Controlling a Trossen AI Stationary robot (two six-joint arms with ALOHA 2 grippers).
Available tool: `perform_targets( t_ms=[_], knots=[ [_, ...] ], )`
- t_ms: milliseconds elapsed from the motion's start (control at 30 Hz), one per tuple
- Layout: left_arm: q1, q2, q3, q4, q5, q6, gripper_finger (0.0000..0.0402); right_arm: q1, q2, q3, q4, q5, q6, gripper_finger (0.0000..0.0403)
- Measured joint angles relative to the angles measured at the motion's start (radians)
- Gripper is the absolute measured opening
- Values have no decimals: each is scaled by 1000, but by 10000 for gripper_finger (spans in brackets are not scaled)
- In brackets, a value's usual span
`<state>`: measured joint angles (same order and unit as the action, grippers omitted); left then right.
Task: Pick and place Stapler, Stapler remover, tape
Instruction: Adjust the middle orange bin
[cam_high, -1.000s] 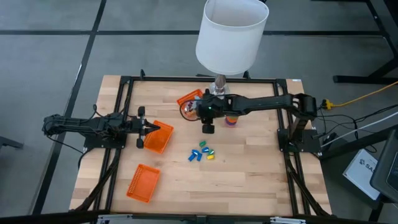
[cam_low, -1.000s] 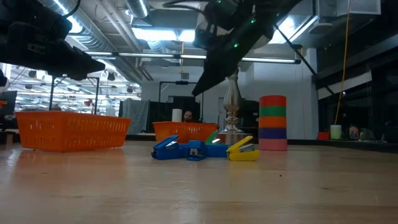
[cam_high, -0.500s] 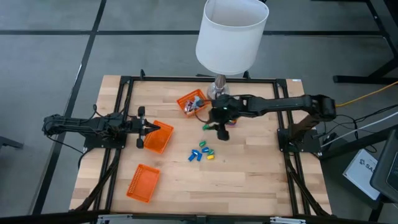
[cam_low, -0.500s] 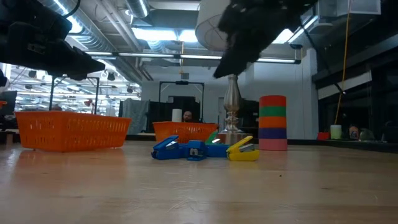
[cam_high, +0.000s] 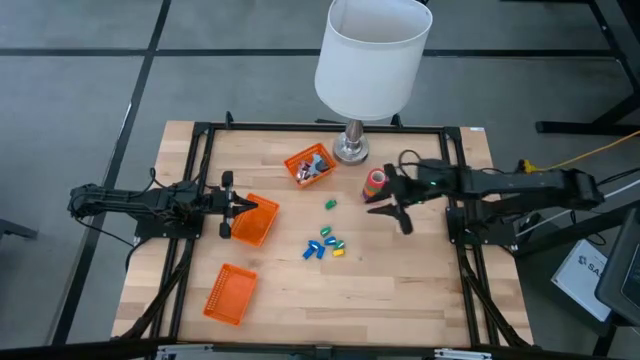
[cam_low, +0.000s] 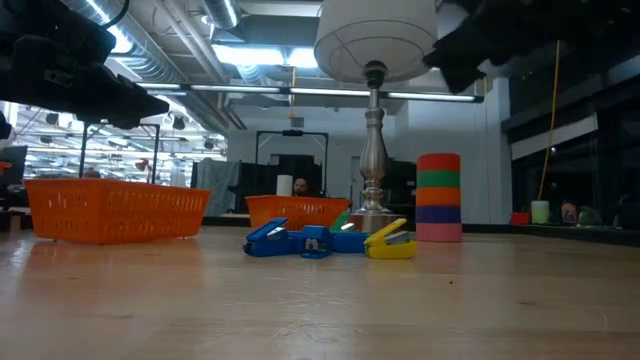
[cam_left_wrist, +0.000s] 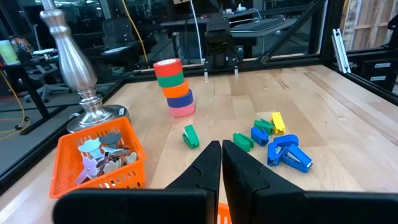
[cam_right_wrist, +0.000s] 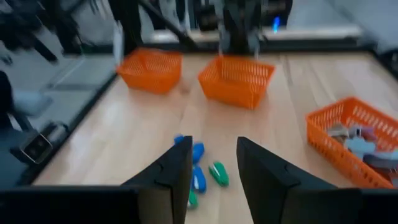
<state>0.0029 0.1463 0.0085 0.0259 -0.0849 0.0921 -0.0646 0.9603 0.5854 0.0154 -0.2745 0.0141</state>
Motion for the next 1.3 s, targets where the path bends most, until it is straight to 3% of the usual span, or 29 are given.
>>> perform_targets(
  t_ms=[100, 333, 833, 1067, 1300],
  knots=[
    [0, 0, 0, 0, 0, 0, 10, 6, -112, -110, 100, -18, 16, 129],
    [0, 0, 0, 0, 0, 0, 12, 5, -344, -297, 245, -194, 59, 129],
    [0, 0, 0, 0, 0, 0, 10, 0, -799, -579, 226, -209, 110, 129],
    [0, 0, 0, 0, 0, 0, 12, -2, -917, -579, 58, -218, 98, 128],
    [0, 0, 0, 0, 0, 0, 13, -3, -918, -579, 66, -189, 7, 128]
  ],
)
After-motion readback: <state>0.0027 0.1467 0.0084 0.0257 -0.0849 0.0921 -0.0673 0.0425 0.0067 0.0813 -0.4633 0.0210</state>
